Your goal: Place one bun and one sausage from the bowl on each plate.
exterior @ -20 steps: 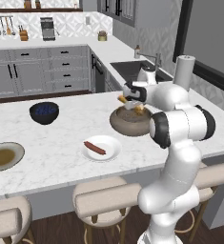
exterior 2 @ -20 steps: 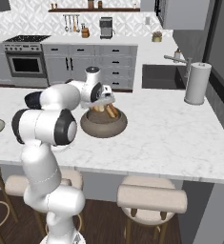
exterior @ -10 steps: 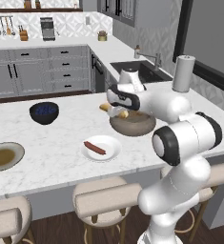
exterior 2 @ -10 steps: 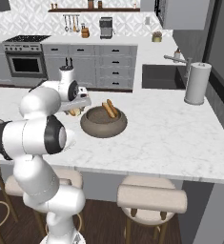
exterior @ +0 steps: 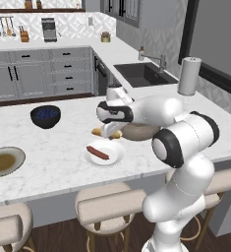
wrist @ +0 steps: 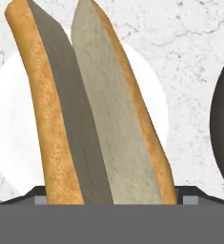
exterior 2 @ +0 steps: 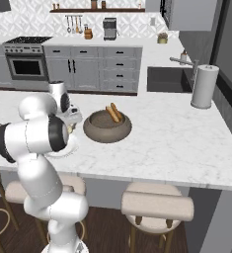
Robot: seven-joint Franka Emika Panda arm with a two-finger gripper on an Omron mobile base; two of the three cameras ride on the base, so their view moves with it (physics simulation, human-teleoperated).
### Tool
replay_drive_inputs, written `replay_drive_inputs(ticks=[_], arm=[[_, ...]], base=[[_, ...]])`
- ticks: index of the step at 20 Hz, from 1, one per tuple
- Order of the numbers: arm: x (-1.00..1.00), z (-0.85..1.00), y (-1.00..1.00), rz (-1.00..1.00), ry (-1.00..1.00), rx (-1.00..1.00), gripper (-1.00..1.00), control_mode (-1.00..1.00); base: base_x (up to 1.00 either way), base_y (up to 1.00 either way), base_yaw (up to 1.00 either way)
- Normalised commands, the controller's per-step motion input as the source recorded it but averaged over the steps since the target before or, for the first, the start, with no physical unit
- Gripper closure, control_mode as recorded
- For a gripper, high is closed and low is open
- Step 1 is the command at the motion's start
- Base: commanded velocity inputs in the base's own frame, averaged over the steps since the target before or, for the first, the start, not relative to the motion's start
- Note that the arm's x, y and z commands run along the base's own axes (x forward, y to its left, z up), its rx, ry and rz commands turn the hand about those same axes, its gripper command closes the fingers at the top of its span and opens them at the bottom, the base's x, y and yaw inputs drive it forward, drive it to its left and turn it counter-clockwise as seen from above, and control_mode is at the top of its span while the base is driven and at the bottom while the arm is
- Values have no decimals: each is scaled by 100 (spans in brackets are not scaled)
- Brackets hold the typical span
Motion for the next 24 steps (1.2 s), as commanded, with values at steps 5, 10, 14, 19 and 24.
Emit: replay_drive_inputs(ticks=[5, 10, 14, 19, 24], arm=[[3, -72, 6, 3, 1, -1, 100, -100], [-2, -57, 0, 0, 0, 0, 100, -100], [-20, -21, 0, 0, 0, 0, 100, -100], [-16, -4, 0, -3, -1, 0, -100, -100], [-2, 0, 3, 0, 0, -1, -100, -100]], base=[[0, 0, 0], [0, 0, 0], [0, 0, 0], [0, 0, 0], [0, 0, 0]])
